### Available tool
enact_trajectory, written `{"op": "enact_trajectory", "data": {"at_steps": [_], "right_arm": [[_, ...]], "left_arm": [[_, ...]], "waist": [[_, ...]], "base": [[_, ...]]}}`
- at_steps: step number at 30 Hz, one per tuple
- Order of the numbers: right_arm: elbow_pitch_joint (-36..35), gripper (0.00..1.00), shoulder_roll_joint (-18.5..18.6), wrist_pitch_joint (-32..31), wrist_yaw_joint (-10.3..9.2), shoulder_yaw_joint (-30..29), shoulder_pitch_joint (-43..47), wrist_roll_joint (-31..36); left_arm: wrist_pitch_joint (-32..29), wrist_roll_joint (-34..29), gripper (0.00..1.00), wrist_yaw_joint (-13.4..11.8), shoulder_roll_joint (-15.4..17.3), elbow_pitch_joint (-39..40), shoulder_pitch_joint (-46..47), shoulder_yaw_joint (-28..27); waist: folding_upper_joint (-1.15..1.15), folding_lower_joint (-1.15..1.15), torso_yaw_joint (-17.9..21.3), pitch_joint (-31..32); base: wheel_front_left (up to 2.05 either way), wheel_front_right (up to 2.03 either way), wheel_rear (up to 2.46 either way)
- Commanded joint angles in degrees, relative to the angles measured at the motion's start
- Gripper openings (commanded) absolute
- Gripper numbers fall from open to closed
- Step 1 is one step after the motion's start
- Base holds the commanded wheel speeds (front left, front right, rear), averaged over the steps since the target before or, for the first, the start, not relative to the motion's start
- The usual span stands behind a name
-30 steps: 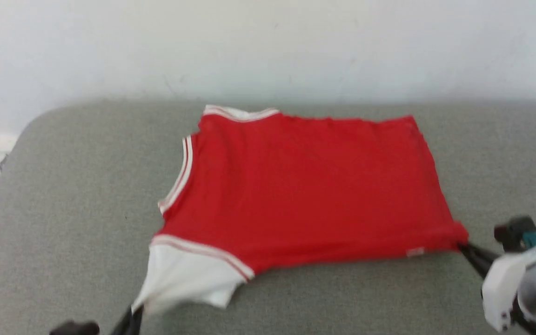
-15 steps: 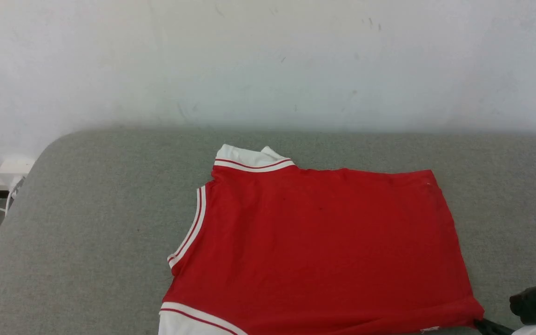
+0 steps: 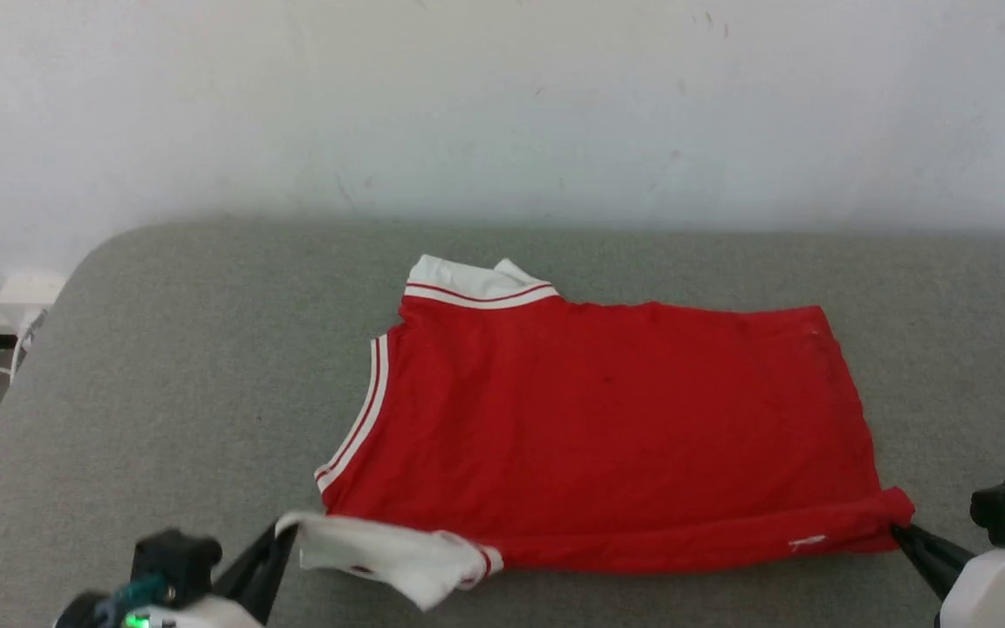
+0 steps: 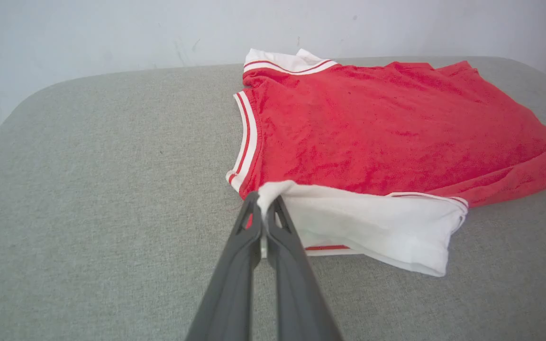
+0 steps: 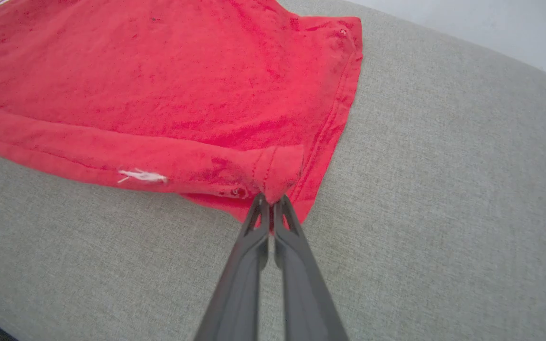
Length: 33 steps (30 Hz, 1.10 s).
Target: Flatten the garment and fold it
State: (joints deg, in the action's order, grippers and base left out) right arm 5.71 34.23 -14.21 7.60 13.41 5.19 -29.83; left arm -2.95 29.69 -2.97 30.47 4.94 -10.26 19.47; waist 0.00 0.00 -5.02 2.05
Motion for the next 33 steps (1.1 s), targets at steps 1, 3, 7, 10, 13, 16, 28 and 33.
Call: {"op": "enact_trajectory", "data": {"at_steps": [1, 3, 7, 10, 13, 16, 28, 33], "right_arm": [[-0.38, 0.0, -0.39, -0.6, -0.11, -0.47, -0.77, 0.55], [-0.32, 0.0, -0.92, -1.34, -0.11, -1.34, -1.88, 0.81], [0.15, 0.0, -1.38, -3.14, -0.11, -1.6, -4.88, 1.43], [1.2, 0.0, -1.57, -3.87, -0.11, -1.29, -8.04, 2.15], [3.2, 0.0, -2.14, -4.83, -0.11, -0.06, -11.91, 2.88], [5.95, 0.0, -2.65, -5.4, -0.11, 1.81, -16.22, 3.96], [18.21, 0.0, -2.73, -8.45, -0.11, 11.01, -26.77, 2.84], [19.11, 0.15, -1.42, -8.49, -0.11, 14.19, -27.94, 0.12]], "left_arm": [[0.37, -0.53, 0.0, 0.72, -0.03, -0.99, 2.63, 0.17], [0.68, -0.93, 0.0, 1.75, -0.41, -2.89, 6.7, 0.35], [0.93, -1.13, 0.0, 3.59, -1.77, -7.74, 14.84, 0.7], [1.43, -0.99, 0.0, 4.88, -3.15, -12.29, 20.83, 0.83], [1.99, -1.56, 0.0, 5.74, -3.88, -17.77, 26.37, 1.04], [2.97, -1.95, 0.0, 6.49, -4.92, -23.22, 31.41, 1.33], [3.59, -2.63, 0.0, 9.56, -9.18, -49.51, 41.98, 6.35], [3.37, -1.56, 0.0, 10.29, -10.54, -56.06, 42.16, 9.43]], "waist": [[0.0, 0.0, 0.87, -1.16], [0.0, 0.0, 1.2, -2.09], [0.0, 0.0, 2.18, -4.91], [0.0, 0.0, 2.81, -7.46], [0.0, 0.0, 3.51, -10.03], [0.0, 0.0, 4.11, -12.61], [0.0, 0.0, 4.58, -16.85], [0.0, 0.0, 4.43, -15.48]], "base": [[0.0, 0.0, 0.0], [0.0, 0.0, 0.0], [0.0, 0.0, 0.0], [0.0, 0.0, 0.0], [0.0, 0.0, 0.0], [0.0, 0.0, 0.0], [0.0, 0.0, 0.0], [0.0, 0.0, 0.0]]}}
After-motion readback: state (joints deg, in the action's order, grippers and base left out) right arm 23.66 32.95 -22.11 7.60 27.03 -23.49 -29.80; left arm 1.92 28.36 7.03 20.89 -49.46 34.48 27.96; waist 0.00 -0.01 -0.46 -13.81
